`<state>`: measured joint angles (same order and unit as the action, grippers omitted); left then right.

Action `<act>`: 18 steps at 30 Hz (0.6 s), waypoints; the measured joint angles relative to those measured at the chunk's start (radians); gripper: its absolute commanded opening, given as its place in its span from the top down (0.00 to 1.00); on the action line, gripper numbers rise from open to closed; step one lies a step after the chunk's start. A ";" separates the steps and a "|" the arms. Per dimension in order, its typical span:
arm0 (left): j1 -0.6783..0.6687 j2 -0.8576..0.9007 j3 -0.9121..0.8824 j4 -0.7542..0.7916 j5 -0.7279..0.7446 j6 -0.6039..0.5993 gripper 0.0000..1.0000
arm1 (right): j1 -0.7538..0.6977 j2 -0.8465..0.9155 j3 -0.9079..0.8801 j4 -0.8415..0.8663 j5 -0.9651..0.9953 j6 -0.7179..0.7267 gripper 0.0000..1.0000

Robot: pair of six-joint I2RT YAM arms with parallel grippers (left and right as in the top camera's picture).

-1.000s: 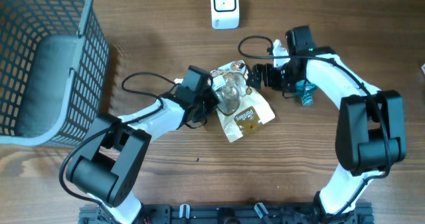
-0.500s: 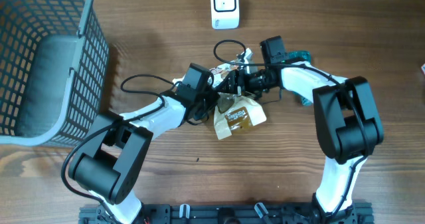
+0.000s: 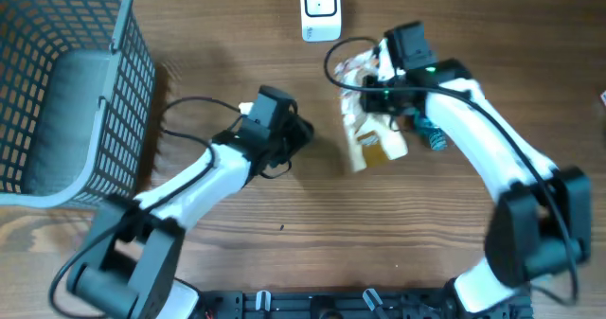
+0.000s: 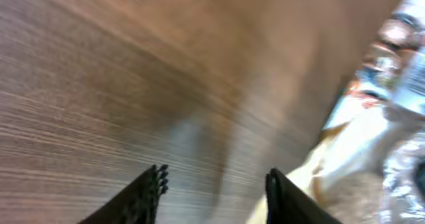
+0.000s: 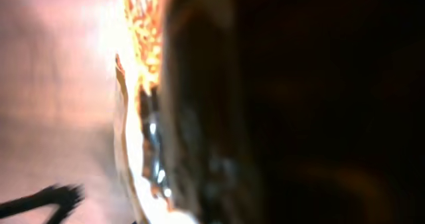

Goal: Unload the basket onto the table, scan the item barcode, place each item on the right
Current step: 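Lift the snack bag up to the scanner window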

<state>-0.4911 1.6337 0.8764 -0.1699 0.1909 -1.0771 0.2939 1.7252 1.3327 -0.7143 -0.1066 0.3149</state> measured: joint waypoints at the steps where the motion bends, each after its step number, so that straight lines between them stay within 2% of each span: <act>1: 0.011 -0.024 0.000 -0.010 0.000 0.008 0.48 | 0.004 -0.045 0.006 -0.004 0.082 -0.006 0.95; 3: 0.041 -0.048 0.000 -0.048 0.000 0.025 0.48 | 0.031 -0.107 0.016 -0.002 0.251 -0.008 0.95; 5: 0.068 -0.048 0.000 -0.088 -0.001 0.050 0.43 | 0.074 -0.110 0.017 0.026 0.400 -0.014 0.95; 8: 0.103 -0.049 0.000 -0.122 -0.002 0.132 0.40 | 0.151 -0.109 0.015 0.257 0.638 -0.154 0.95; 10: 0.115 -0.050 0.000 -0.146 -0.004 0.179 0.39 | 0.183 -0.105 0.013 0.491 0.719 -0.347 0.95; 11: 0.118 -0.050 -0.001 -0.160 -0.004 0.197 0.30 | 0.190 -0.089 0.020 0.640 0.740 -0.475 0.95; 13: 0.119 -0.050 -0.001 -0.169 -0.008 0.229 0.00 | 0.192 -0.039 0.026 0.856 0.773 -0.715 0.95; 14: 0.118 -0.050 -0.001 -0.173 -0.008 0.248 0.00 | 0.192 0.025 0.031 0.984 0.785 -0.896 0.95; 15: 0.118 -0.050 -0.001 -0.174 -0.010 0.258 0.00 | 0.192 0.060 0.031 1.026 0.783 -0.988 0.95; 18: 0.118 -0.052 -0.001 -0.190 -0.011 0.265 0.00 | 0.192 0.250 0.020 1.342 0.779 -1.371 0.96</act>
<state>-0.3729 1.5818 0.8753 -0.3603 0.1802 -0.8124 0.4858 1.9751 1.3525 0.6277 0.6724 -1.0561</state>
